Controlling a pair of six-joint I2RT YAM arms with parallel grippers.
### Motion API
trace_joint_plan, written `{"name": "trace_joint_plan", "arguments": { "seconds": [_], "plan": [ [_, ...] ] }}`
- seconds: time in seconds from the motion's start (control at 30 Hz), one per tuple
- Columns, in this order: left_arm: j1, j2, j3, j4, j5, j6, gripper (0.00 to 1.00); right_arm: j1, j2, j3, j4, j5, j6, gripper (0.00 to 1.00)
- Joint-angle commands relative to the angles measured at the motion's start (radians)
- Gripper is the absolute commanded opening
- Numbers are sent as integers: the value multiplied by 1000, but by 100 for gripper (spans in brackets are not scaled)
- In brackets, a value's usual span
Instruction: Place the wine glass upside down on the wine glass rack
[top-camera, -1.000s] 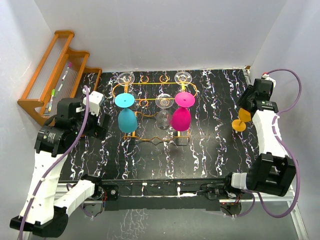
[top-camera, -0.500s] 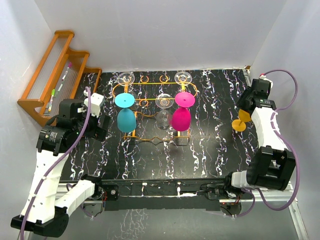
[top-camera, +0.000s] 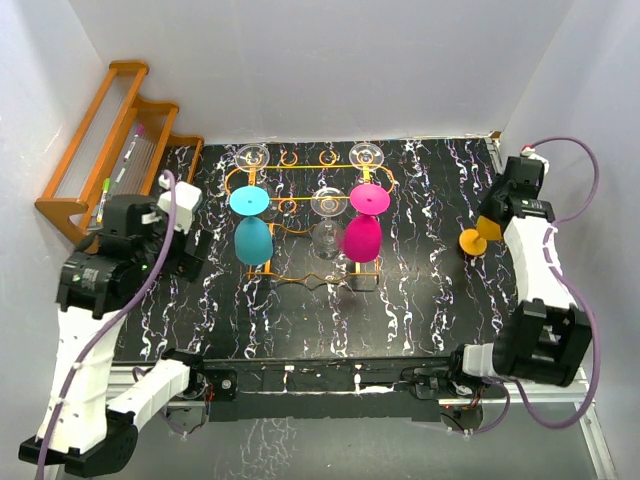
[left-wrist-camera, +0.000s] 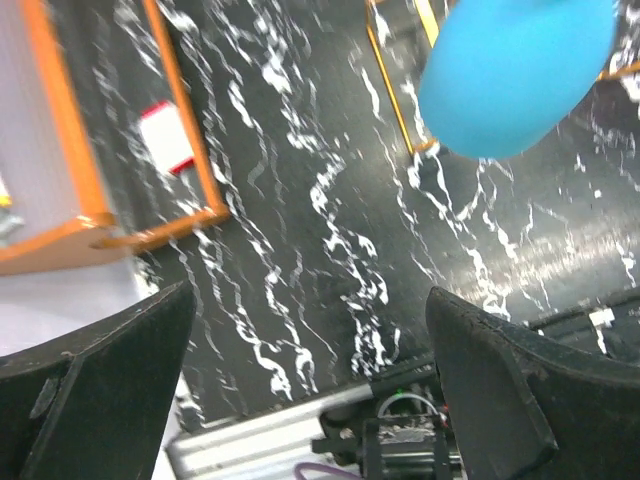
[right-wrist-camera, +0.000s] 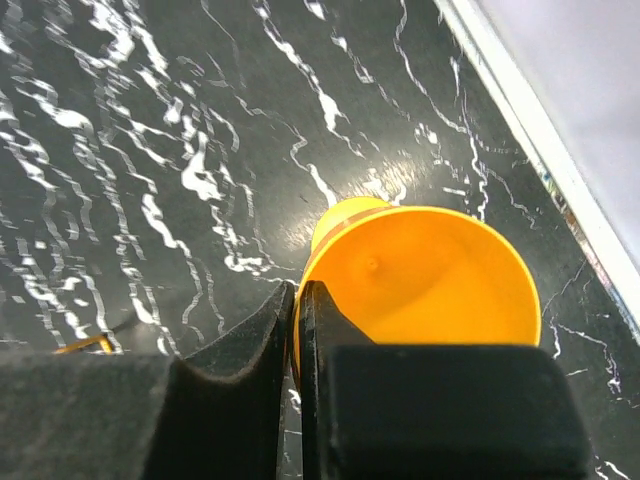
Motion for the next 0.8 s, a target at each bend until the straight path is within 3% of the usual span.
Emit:
{"name": "trace_joint_plan", "arguments": {
  "seconds": [0.0,0.13,0.33,0.43,0.53,0.6,0.77],
  "plan": [
    [6,-20,238,-90,13,101,97,10,-187,137,44,6,8,8],
    [7,-51,391,-91,253,119,97,11,-325,189,163,-91,69,8],
    [6,93,590,-43,464,-61,97,16,-373,309,290,-309,201,8],
    [29,156,583,48,632,-185,97,17,-389,256,501,-541,376,8],
    [68,224,595,136,817,-294,97,27,-429,124,902,-653,460,8],
    [70,243,567,230,889,-371,97,35,-426,112,1036,-630,454,8],
    [69,251,466,630,928,-716,97,58,-307,220,1140,-391,542,8]
  ]
}}
